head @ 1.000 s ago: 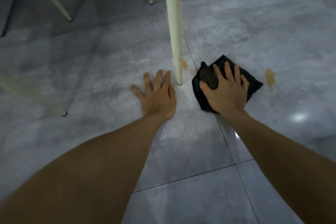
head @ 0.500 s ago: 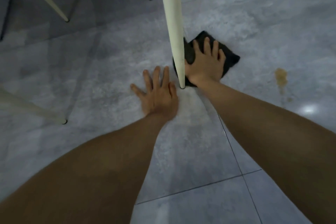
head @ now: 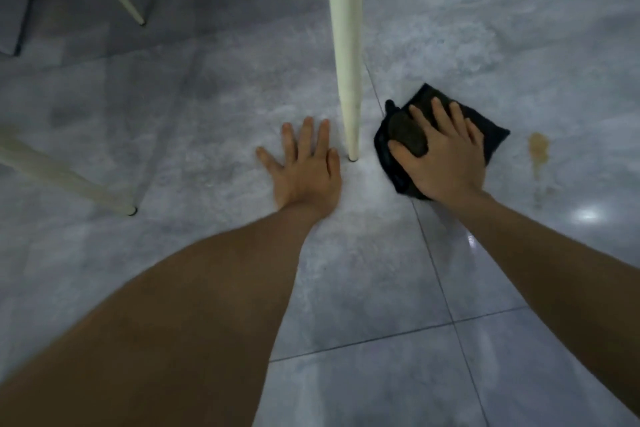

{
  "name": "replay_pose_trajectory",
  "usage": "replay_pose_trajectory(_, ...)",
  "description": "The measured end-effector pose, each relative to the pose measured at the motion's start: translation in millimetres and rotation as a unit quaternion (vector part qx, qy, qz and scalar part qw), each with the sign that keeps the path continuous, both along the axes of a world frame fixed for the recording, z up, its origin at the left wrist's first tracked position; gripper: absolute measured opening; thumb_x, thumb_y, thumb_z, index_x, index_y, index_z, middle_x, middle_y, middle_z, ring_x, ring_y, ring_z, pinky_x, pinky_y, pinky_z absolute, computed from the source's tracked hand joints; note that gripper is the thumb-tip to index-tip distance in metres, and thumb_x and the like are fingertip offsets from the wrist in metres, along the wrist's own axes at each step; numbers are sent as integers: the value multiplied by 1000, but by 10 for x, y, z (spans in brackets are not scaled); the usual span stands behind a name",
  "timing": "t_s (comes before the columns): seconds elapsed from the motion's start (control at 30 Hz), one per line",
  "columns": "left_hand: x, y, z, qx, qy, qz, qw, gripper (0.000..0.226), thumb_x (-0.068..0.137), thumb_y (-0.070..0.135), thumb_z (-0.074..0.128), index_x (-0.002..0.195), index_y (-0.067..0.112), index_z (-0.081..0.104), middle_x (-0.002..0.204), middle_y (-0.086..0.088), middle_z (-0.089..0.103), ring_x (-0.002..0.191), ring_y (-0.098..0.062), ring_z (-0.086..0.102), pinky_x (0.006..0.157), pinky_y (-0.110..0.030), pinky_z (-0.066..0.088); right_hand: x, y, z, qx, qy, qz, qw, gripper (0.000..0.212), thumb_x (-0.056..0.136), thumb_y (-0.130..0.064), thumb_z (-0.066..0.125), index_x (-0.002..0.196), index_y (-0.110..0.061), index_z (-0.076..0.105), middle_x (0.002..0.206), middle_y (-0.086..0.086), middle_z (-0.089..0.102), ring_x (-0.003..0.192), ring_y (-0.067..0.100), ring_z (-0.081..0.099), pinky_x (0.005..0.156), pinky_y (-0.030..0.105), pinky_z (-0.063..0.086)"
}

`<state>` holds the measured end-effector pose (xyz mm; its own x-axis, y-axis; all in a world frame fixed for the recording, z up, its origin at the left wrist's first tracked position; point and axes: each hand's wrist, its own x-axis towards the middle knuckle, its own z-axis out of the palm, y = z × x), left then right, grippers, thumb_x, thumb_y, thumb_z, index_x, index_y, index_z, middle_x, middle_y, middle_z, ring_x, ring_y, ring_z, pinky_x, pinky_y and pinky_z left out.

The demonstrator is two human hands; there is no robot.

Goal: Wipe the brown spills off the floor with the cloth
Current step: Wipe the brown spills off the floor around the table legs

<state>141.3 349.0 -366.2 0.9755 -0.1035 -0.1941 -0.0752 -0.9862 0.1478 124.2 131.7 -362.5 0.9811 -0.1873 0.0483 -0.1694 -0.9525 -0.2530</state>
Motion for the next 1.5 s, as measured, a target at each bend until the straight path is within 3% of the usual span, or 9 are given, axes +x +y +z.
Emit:
replay_pose_trajectory(0.13,-26,-10,-3,-21,-25,-10,999,57,107,43,14,162,29,5,171,6,-1,156,-28,-12,114,-73,-7,124,6,27,2,16,-67,998,76,92,-73,39,157,-36,36,170,5,23,157,30,15,126,49,12)
replay_pose_trajectory(0.23,-51,3,-7,-89,-67,-3,994,49,106,35,28,153,21,31,164,2,25,155,-25,9,118,-67,-3,-78,227,32,2,7,-46,999,76,92,-72,40,157,-32,38,168,8,28,156,33,20,125,51,16)
replay_pose_trajectory(0.33,-137,16,4,-137,-141,-11,980,31,101,24,40,128,12,52,133,-8,52,130,-29,45,118,-55,21,-751,290,-22,-6,-49,36,998,69,93,-69,47,151,-32,49,162,7,41,151,33,33,122,49,26)
replay_pose_trajectory(0.47,-487,90,18,-150,-191,-87,966,5,94,14,52,98,12,53,101,-8,53,95,-29,48,92,-44,41,-1058,-93,-50,-19,-47,35,998,68,91,-72,49,148,-36,53,163,4,41,152,29,33,122,47,25)
replay_pose_trajectory(0.67,-884,49,-6,-178,-141,-196,954,30,97,21,50,123,9,60,124,-8,58,119,-28,52,107,-42,39,-936,32,28,4,-9,-43,999,73,92,-73,42,154,-35,43,168,4,31,155,31,24,125,48,18)
replay_pose_trajectory(0.83,-687,-511,96,-151,-54,-271,949,56,100,39,40,148,12,48,153,-12,45,146,-34,35,119,-48,30,-1775,-261,-21,-7,-41,-14,999,68,92,-70,49,150,-34,51,164,4,39,153,29,32,123,47,24)
replay_pose_trajectory(1.0,-581,-1305,56,-45,17,-182,982,61,105,52,13,162,34,1,171,3,-2,154,-32,-15,123,-54,-10,-1190,-722,-30,-17,-7,-135,991,75,89,-74,42,152,-34,47,166,6,36,154,31,27,122,50,22)
replay_pose_trajectory(1.27,-554,-1447,1,3,-14,-153,988,61,102,55,4,159,39,-12,170,8,-10,154,-37,-16,118,-66,-8,-1750,-1054,-49,-22,-35,-122,992,71,90,-71,48,149,-31,53,161,6,43,151,31,34,120,48,26)
replay_pose_trajectory(1.5,-518,-1461,-56,8,-19,-153,988,61,102,54,1,158,39,-15,169,8,-13,153,-36,-20,117,-66,-10,-440,-1406,89,13,28,-222,974,75,91,-73,41,156,-37,35,171,3,22,157,31,15,125,52,14)
